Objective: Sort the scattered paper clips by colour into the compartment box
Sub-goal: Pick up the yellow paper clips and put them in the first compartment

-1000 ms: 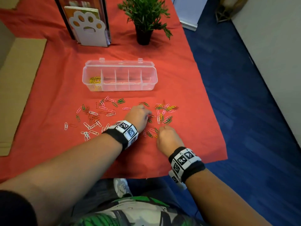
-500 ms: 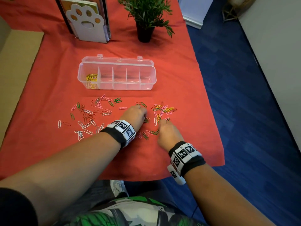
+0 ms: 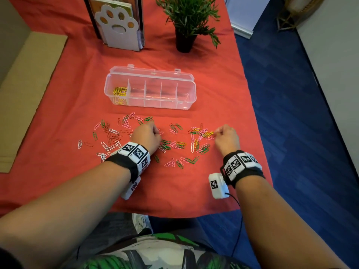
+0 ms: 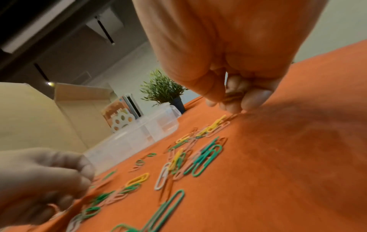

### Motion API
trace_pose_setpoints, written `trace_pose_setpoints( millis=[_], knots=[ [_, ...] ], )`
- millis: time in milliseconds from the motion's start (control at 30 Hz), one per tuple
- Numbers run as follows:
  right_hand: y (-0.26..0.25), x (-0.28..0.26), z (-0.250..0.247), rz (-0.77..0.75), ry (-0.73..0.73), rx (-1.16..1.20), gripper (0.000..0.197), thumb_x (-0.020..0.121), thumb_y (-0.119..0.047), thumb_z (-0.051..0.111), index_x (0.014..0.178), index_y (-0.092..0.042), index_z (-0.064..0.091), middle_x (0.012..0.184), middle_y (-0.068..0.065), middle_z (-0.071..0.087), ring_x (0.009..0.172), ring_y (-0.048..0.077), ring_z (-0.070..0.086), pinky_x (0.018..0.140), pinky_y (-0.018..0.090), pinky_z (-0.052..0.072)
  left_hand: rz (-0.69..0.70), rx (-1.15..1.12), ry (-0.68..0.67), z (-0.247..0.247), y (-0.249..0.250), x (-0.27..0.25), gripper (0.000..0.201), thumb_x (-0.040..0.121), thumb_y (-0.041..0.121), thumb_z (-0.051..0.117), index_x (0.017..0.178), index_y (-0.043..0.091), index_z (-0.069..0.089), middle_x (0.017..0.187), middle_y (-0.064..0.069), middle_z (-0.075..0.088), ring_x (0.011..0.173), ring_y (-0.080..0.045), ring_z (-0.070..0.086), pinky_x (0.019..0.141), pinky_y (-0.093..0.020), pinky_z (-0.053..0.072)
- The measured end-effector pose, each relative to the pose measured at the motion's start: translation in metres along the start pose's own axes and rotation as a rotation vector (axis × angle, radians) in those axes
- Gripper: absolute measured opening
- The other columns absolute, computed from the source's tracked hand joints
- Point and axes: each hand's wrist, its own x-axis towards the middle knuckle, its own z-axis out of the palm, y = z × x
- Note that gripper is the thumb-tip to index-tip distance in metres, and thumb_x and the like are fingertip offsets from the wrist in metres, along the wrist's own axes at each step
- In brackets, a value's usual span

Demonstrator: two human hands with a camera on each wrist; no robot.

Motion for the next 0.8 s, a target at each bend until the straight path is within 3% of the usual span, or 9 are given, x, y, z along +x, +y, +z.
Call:
trace_pose_setpoints(
  millis=[133,267,367,533,600,667,733,800],
  knots=[
    [-0.002,0.012,0.002,0.003,0.026,0.000,0.031,0.082,0.003,0.042,0.097,-0.009,0.066,0.116,0.018,0.054,0.097,0.031,0.059,0.091,0.025,0.041,0.189,0.047,0.017,0.006,0.004,-0.004,0.021,0.079,0.004,0.055,0.094,0.011,0.068,0.101,-0.015,0.056,0.095,-0.033,0.058,0.083,-0.034,0.045],
    [-0.006,0.016,0.008,-0.050,-0.034,-0.068,0.022,0.084,-0.004,0.048,0.096,-0.007,0.066,0.115,0.019,0.053,0.097,0.032,0.058,0.090,0.027,0.041,0.437,0.122,-0.190,0.027,0.021,-0.002,0.030,0.086,0.009,0.050,0.111,0.015,0.067,0.104,-0.014,0.058,0.102,-0.032,0.057,0.087,-0.035,0.046],
    [-0.007,0.010,0.015,-0.121,-0.045,-0.171,0.022,0.081,-0.002,0.052,0.100,-0.003,0.063,0.114,0.020,0.049,0.094,0.035,0.057,0.088,0.029,0.042,0.500,0.284,-0.270,0.036,0.029,-0.001,0.028,0.089,0.015,0.047,0.111,0.015,0.064,0.104,-0.012,0.055,0.104,-0.030,0.054,0.088,-0.038,0.045],
    [-0.013,-0.009,0.032,-0.253,-0.122,-0.272,0.020,0.081,-0.004,0.053,0.099,0.000,0.057,0.107,0.022,0.052,0.098,0.036,0.054,0.088,0.034,0.042,0.494,0.381,-0.277,0.036,0.024,-0.001,0.018,0.088,0.019,0.051,0.097,0.007,0.061,0.104,-0.013,0.055,0.103,-0.032,0.054,0.089,-0.038,0.044],
    [-0.018,-0.014,0.035,-0.253,-0.174,-0.272,0.016,0.082,-0.006,0.053,0.096,-0.002,0.059,0.106,0.020,0.055,0.097,0.034,0.055,0.084,0.031,0.041,0.458,0.357,-0.285,0.032,0.019,0.000,0.019,0.087,0.019,0.053,0.099,0.005,0.059,0.106,-0.015,0.056,0.104,-0.032,0.054,0.090,-0.037,0.041],
    [-0.022,-0.017,0.032,-0.215,-0.227,-0.203,0.009,0.084,-0.006,0.052,0.085,-0.010,0.059,0.093,0.011,0.060,0.086,0.028,0.056,0.073,0.026,0.038,0.404,0.293,-0.287,0.027,0.012,0.000,0.019,0.087,0.018,0.056,0.100,0.006,0.060,0.108,-0.016,0.058,0.104,-0.032,0.055,0.090,-0.035,0.041],
    [-0.022,-0.017,0.026,-0.121,-0.271,-0.033,0.021,0.085,-0.005,0.050,0.071,-0.020,0.051,0.072,-0.002,0.054,0.067,0.017,0.051,0.063,0.022,0.035,0.312,0.154,-0.273,0.020,0.006,-0.001,0.014,0.084,0.014,0.060,0.097,0.008,0.061,0.102,-0.014,0.063,0.098,-0.030,0.058,0.085,-0.033,0.042],
    [-0.021,-0.016,0.022,-0.034,-0.274,0.203,0.020,0.089,-0.006,0.049,0.076,-0.022,0.052,0.066,-0.008,0.050,0.058,0.008,0.046,0.056,0.023,0.036,0.221,-0.005,-0.244,0.015,0.000,-0.002,0.011,0.082,0.009,0.062,0.093,0.011,0.062,0.092,-0.010,0.067,0.086,-0.026,0.061,0.078,-0.030,0.045]
  ],
)
